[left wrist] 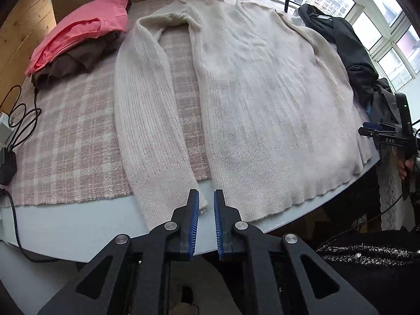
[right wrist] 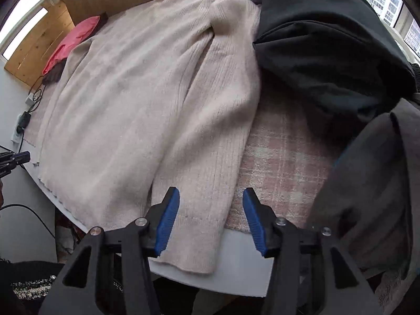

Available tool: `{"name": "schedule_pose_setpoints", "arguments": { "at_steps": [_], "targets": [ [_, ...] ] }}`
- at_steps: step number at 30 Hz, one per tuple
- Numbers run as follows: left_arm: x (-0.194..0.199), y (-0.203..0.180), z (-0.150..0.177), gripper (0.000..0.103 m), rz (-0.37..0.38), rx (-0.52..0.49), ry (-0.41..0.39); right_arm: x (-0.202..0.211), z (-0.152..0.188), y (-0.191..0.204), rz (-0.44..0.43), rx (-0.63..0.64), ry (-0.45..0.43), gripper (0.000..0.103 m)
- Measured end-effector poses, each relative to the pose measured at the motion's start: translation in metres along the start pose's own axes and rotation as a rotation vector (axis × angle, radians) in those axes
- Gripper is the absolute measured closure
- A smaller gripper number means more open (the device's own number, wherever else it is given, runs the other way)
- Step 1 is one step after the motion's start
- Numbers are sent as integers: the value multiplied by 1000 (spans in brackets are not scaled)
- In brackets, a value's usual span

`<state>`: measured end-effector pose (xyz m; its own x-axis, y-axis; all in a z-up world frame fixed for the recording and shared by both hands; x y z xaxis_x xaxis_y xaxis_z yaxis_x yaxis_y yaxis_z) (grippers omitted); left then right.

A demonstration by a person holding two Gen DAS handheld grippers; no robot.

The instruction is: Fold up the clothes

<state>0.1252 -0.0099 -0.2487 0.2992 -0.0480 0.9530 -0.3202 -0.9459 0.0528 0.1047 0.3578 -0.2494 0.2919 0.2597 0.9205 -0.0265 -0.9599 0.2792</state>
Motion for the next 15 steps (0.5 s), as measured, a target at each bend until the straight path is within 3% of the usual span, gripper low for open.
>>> {"name": "schedule_pose_setpoints", "arguments": {
  "at_steps": [1, 2, 4, 6, 10, 14, 15],
  "targets": [
    [2, -6, -3, 89, 6, -19, -10, -3, 1, 2, 8, 24, -4, 53],
    [0, -16, -6, 88, 11, -37, -12, -3, 1, 6, 9, 55, -17, 60],
    [-5, -34, -11, 88, 23, -67, -13, -1, 0, 10, -13, 79, -40, 94],
    [-11, -48, -14, 88, 27, -87, -6, 6, -2, 11, -52, 82, -53, 96],
    [-12, -51, -14, 88, 42, -97, -11, 67, -17, -4, -91, 40, -191, 96],
    [-9, -45, -16, 88, 47, -73, -24, 160, -48, -51, 100, 9, -385, 97],
    [-8, -40, -17, 88, 41, -61, -32, 182, -54, -70, 191, -18, -426, 97]
  ]
}}
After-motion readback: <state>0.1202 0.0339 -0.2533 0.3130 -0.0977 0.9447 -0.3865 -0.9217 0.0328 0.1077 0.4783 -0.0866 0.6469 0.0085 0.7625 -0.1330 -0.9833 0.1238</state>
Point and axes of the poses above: each gripper's, at about its wrist camera, not at the fingertips, and x roughly against the way its jaws point, y to its left, z to its underside, the point moved 7 cm from there along -x, roughly the way its jaws point, and after that the axes turned 12 degrees about -z, right-handed, at the moved point
